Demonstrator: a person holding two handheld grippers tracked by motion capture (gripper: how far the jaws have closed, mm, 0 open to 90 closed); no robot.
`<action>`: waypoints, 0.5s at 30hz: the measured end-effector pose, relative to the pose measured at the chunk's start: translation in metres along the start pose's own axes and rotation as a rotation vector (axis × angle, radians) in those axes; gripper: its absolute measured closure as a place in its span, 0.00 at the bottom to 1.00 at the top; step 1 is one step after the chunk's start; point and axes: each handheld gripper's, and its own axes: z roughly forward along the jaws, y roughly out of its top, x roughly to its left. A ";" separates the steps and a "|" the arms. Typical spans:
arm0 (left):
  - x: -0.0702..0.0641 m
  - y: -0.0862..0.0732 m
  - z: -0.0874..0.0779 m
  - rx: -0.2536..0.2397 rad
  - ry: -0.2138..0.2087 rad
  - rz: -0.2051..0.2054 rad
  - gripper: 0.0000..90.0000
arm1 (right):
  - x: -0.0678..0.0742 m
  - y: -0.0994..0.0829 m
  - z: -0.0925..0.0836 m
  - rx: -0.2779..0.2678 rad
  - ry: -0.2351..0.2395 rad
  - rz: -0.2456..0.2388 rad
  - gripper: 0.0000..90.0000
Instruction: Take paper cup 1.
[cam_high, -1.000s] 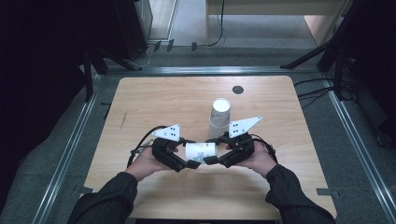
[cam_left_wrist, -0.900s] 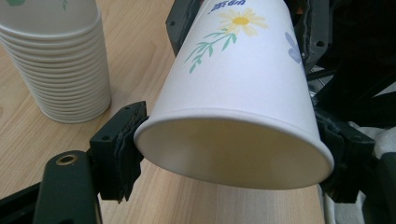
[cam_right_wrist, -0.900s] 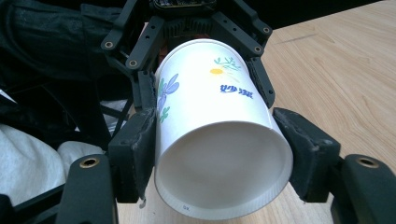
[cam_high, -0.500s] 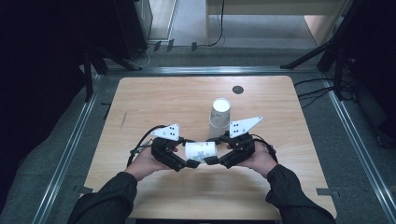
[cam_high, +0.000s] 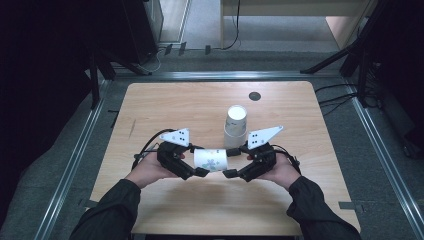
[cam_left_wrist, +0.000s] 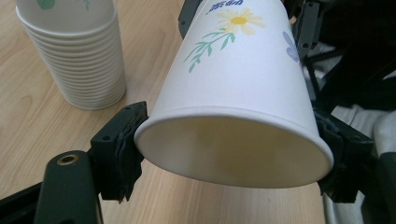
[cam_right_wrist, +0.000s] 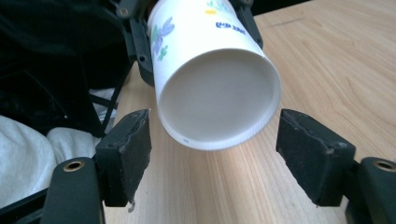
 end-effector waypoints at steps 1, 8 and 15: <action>0.000 0.002 -0.001 0.022 0.002 0.007 0.24 | 0.000 0.000 0.001 0.003 -0.002 -0.003 0.30; 0.005 0.014 -0.002 0.154 0.022 0.028 0.24 | 0.001 0.000 0.003 0.026 -0.028 -0.011 0.30; 0.005 0.028 -0.001 0.252 0.034 0.064 0.24 | 0.000 0.000 0.007 0.034 -0.041 -0.015 0.30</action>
